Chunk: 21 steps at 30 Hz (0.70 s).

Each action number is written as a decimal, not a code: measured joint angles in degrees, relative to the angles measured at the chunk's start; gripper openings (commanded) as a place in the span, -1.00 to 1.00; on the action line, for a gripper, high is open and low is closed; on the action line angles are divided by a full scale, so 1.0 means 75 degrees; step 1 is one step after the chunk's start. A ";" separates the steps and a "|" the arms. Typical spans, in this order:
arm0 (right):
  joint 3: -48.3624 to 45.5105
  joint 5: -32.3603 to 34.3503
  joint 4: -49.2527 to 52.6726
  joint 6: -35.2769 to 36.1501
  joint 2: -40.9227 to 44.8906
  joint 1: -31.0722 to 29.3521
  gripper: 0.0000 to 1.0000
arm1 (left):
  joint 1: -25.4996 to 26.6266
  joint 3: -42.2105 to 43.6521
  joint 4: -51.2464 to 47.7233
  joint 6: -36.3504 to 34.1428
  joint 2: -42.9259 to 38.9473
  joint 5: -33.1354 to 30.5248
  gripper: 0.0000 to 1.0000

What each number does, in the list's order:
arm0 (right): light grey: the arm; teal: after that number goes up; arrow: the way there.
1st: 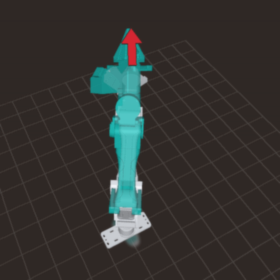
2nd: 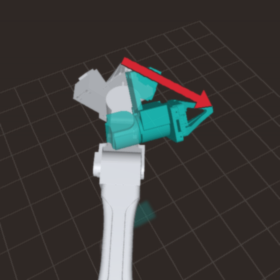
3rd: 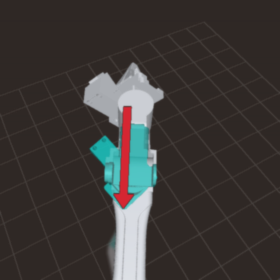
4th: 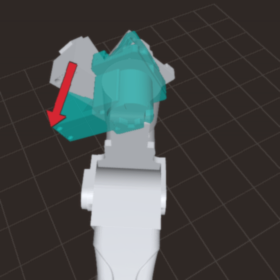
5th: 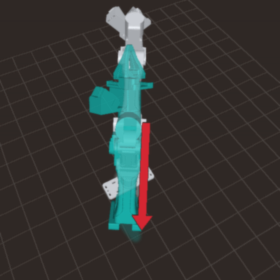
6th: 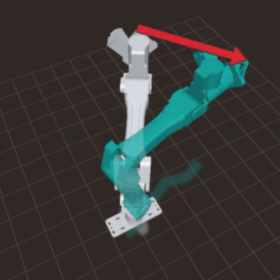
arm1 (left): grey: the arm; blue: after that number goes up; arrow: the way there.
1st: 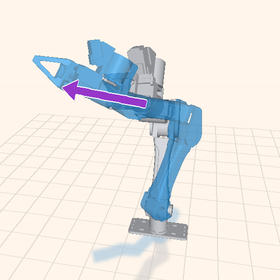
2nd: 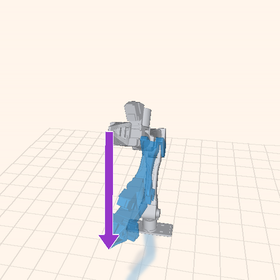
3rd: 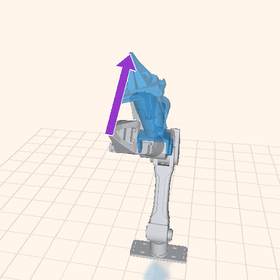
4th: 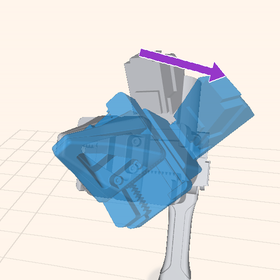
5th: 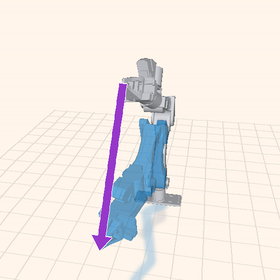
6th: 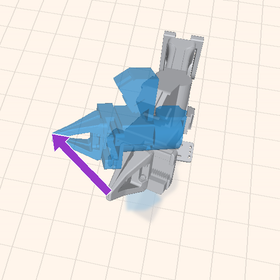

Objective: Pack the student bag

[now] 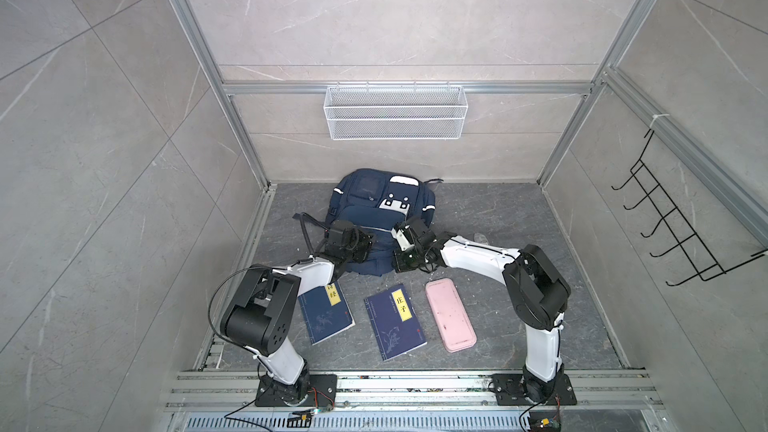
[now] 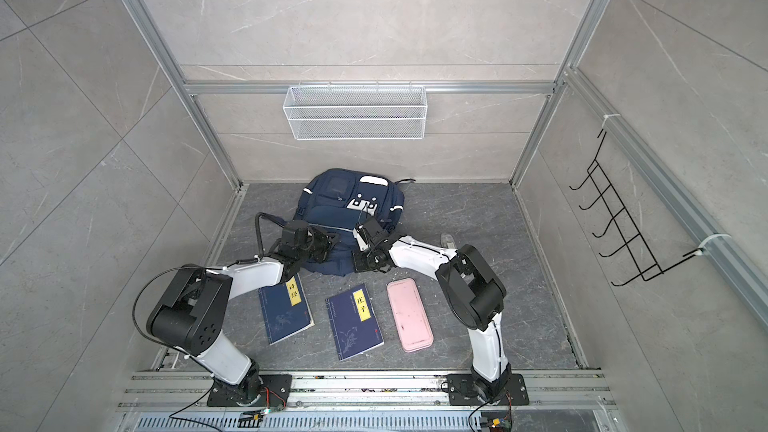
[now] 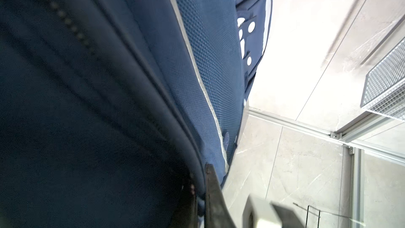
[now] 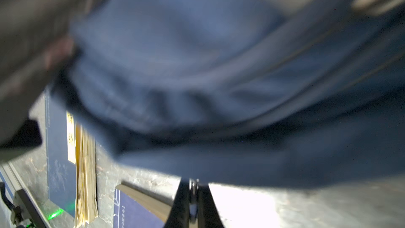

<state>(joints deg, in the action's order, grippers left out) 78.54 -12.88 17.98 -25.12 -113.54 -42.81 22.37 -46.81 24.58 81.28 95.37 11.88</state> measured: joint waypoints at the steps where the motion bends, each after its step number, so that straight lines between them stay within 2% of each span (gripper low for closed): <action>1: -0.0029 0.0026 -0.0035 -0.0047 0.0000 -0.0096 -1.00 | 0.0020 -0.0064 0.0003 0.0026 0.0041 -0.0035 -1.00; 10: -0.0026 0.0012 -0.0385 -0.0516 -0.0023 -0.0300 -1.00 | 0.0152 -0.0245 0.0047 0.0192 0.0213 -0.0137 -0.97; 15: -0.0032 0.0032 -0.0408 -0.0574 -0.0020 -0.0271 -1.00 | 0.0131 -0.0481 -0.0539 -0.0067 0.0195 -0.0003 -0.51; 18: -0.0216 0.0006 -0.0498 -0.0574 0.0082 -0.0146 -1.00 | 0.0093 -0.1000 -0.1545 -0.0638 0.0032 0.0119 -0.33; 21: -0.0592 -0.0044 -0.0554 -0.0571 0.0393 0.0128 -1.00 | 0.0006 -0.1376 -0.2567 -0.1306 -0.0452 0.0230 -0.26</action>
<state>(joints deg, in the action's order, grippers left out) 74.11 -13.21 13.82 -29.41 -110.59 -41.85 22.41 -57.12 5.32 71.48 91.98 13.61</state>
